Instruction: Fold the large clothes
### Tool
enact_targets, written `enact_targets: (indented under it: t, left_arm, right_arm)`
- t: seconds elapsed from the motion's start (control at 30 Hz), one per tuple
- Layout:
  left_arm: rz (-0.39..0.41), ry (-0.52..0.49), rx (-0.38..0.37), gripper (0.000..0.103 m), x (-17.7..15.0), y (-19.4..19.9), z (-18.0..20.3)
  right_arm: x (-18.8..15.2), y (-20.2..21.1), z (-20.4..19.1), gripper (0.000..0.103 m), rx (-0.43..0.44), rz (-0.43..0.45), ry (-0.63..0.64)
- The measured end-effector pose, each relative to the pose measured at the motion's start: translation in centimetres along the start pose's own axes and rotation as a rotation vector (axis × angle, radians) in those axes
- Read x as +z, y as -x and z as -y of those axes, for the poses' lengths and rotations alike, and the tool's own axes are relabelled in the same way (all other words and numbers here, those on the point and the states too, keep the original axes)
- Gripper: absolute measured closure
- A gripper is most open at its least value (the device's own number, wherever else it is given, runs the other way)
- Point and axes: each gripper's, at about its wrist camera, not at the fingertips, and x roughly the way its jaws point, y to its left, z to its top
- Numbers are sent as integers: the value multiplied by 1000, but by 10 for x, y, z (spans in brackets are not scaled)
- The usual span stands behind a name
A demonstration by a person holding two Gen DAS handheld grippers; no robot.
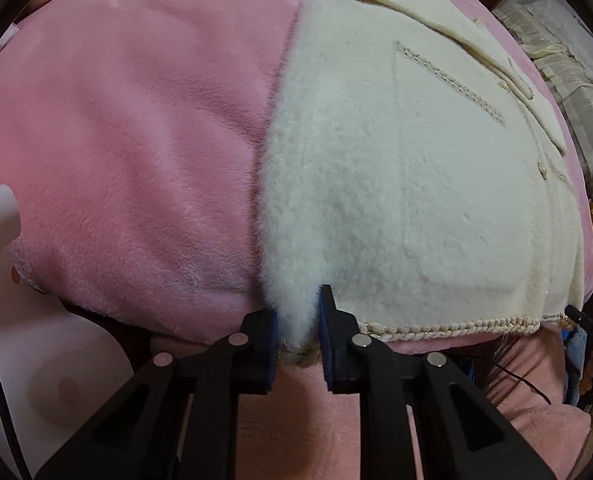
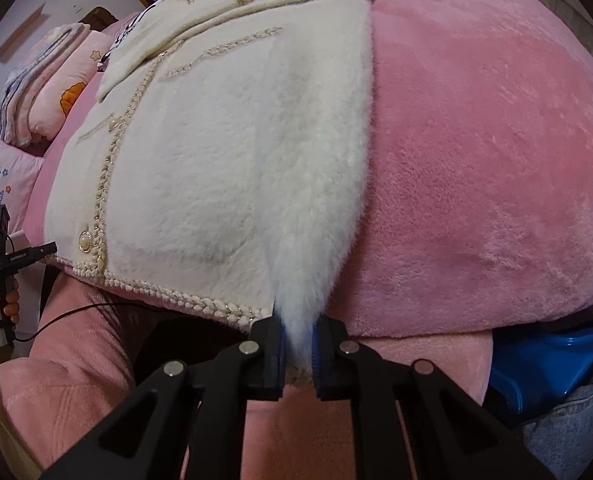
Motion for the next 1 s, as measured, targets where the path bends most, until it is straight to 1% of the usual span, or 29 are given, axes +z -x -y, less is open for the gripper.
enact_targets:
  t: [0.13, 0.17, 0.33, 0.37, 0.5, 0.6, 0.63, 0.7, 0.83, 0.87, 0.9, 1.0]
  left_arm:
    - [14, 36, -49, 93, 4, 14, 9]
    - [17, 40, -61, 93, 5, 21, 4]
    - [37, 79, -139, 93, 10, 46, 5]
    - [41, 83, -151, 93, 22, 50, 5]
    - [105, 120, -225, 94, 37, 78, 14]
    - [163, 159, -279, 94, 60, 99, 17]
    - [181, 165, -285, 94, 64, 105, 22]
    - [214, 176, -304, 94, 85, 114, 30]
    - [296, 216, -330, 94, 142, 133, 41]
    - [326, 228, -324, 95, 162, 139, 41]
    - [358, 239, -318, 103, 181, 143, 42]
    - [457, 271, -309, 103, 244, 151, 44]
  right_arm:
    - [2, 11, -3, 95, 16, 24, -5]
    - [3, 13, -3, 95, 24, 30, -9]
    - [11, 39, -9, 96, 85, 92, -16]
    - [13, 45, -11, 96, 97, 109, -20]
    - [25, 72, -12, 96, 183, 183, -66]
    - [41, 88, -13, 96, 231, 231, -87]
    - [47, 93, -15, 96, 243, 244, -85]
    - [65, 103, -18, 96, 260, 273, -72]
    - [112, 121, -21, 96, 295, 328, -88]
    - [128, 125, -19, 96, 304, 344, -99]
    - [142, 128, -17, 96, 309, 359, -108]
    - [201, 127, -8, 96, 309, 396, -151]
